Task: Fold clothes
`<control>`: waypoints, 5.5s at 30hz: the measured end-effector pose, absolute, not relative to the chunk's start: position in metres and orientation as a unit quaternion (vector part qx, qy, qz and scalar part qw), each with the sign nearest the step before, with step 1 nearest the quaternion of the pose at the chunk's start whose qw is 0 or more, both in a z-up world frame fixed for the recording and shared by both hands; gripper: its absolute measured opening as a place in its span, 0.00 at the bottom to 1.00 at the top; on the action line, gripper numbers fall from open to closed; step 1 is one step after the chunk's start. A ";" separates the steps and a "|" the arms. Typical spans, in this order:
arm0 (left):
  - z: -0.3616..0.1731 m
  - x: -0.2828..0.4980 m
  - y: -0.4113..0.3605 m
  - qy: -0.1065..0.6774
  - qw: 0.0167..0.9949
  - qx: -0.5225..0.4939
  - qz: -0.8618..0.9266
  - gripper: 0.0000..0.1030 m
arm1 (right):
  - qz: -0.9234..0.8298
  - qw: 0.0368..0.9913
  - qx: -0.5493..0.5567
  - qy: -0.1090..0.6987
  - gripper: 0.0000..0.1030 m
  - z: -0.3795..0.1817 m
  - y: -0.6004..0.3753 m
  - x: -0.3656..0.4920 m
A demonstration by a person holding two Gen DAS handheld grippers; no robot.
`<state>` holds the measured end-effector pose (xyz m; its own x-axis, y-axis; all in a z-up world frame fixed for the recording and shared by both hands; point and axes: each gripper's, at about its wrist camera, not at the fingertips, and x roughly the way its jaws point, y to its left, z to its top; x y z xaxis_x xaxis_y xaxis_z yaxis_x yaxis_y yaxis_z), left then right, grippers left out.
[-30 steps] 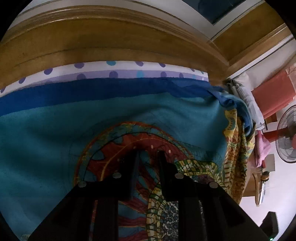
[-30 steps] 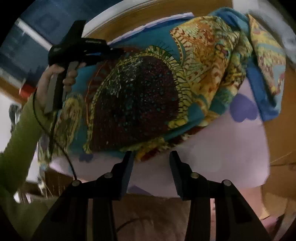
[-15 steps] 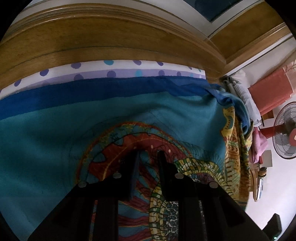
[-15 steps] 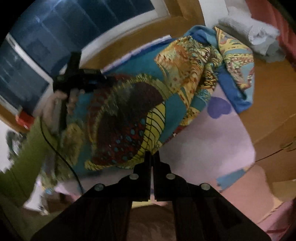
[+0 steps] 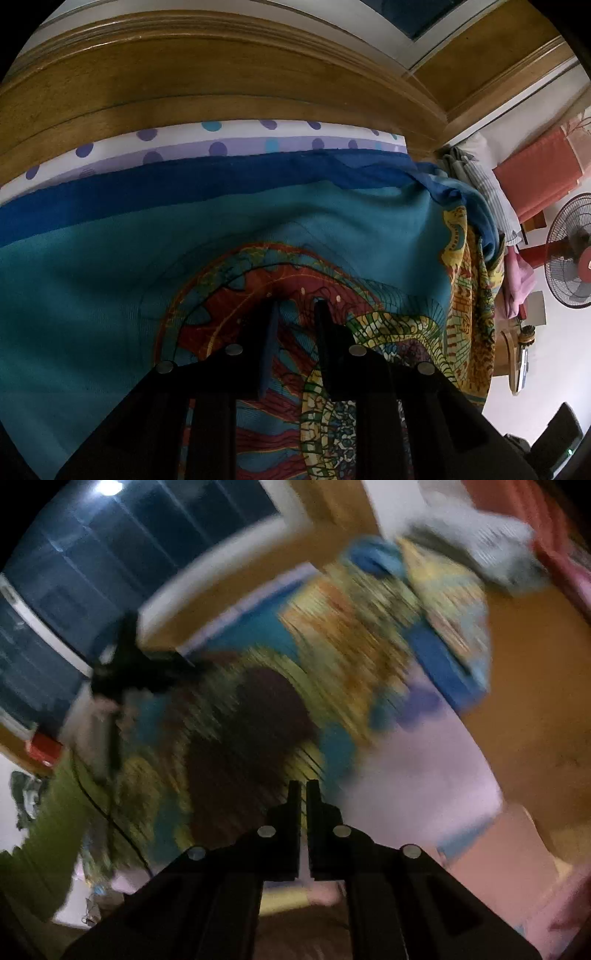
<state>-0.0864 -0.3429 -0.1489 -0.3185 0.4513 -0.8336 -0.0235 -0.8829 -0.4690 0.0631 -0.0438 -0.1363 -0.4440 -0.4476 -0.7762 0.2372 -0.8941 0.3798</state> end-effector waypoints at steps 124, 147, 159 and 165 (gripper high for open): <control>-0.122 0.094 -0.816 -0.042 0.271 -0.527 0.805 0.30 | -0.894 -0.045 0.446 0.014 0.58 -0.115 -0.488 0.309; -0.143 0.049 -0.805 -0.132 0.225 -0.524 0.811 0.77 | -0.874 0.042 0.471 0.109 0.65 -0.176 -0.589 0.362; -0.143 0.049 -0.791 -0.104 0.202 -0.520 0.823 0.76 | -0.885 0.035 0.436 0.160 0.67 -0.179 -0.599 0.372; -0.142 0.051 -0.798 -0.143 0.196 -0.520 0.819 0.75 | -0.883 0.056 0.454 0.110 0.65 -0.168 -0.590 0.369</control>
